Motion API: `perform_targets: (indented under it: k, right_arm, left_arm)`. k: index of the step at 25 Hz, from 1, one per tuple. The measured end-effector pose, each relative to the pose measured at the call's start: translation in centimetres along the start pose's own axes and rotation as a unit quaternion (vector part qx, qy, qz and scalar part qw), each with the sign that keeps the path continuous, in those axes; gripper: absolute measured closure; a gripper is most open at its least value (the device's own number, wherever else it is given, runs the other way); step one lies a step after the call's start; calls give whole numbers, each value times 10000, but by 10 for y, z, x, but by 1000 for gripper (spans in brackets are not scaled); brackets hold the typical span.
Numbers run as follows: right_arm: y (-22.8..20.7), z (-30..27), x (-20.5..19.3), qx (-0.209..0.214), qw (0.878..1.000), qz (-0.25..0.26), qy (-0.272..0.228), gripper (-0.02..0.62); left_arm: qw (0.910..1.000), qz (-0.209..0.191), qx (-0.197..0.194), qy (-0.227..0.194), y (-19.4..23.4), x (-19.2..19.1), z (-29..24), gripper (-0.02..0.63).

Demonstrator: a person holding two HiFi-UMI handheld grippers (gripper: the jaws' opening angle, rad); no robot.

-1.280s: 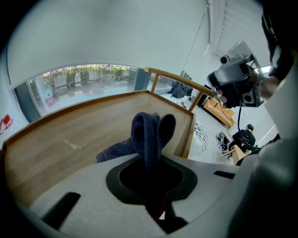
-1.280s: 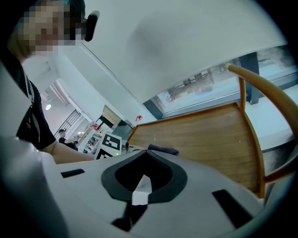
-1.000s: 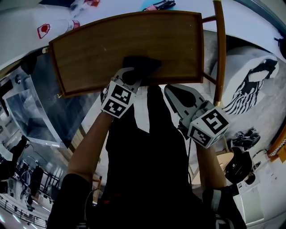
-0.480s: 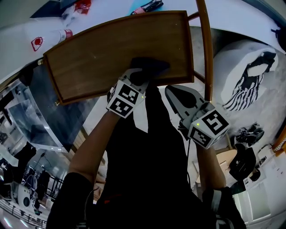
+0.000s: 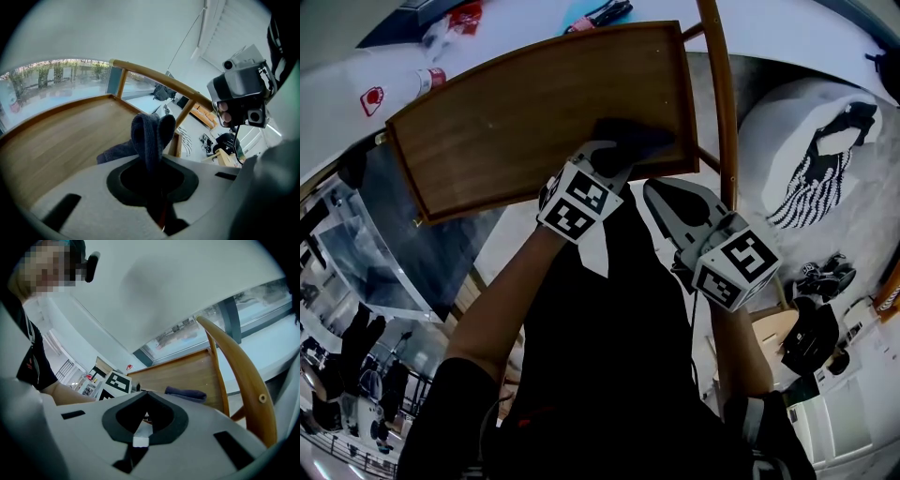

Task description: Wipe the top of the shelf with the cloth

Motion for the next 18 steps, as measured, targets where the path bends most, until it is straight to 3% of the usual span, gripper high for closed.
perform_targets:
  k: [12,18]
  right_arm:
    - [2,9,5,-69,9999,52,-90,591]
    - [6,16,11,-94,9998,108,-133,591]
  left_arm:
    - [9989,-27,-432,-172,-14,15,-14,552]
    - [9961,153,-751,-432,-25,30,-15,552]
Point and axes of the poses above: the fingertips, and each gripper's own axes: z backward along the fingers, y to its left, x out of its top, the point moved 7 cm from there along z, backward along the fingers, and after that the axes turned 14 degrees about -y, right-handed, at the moved point
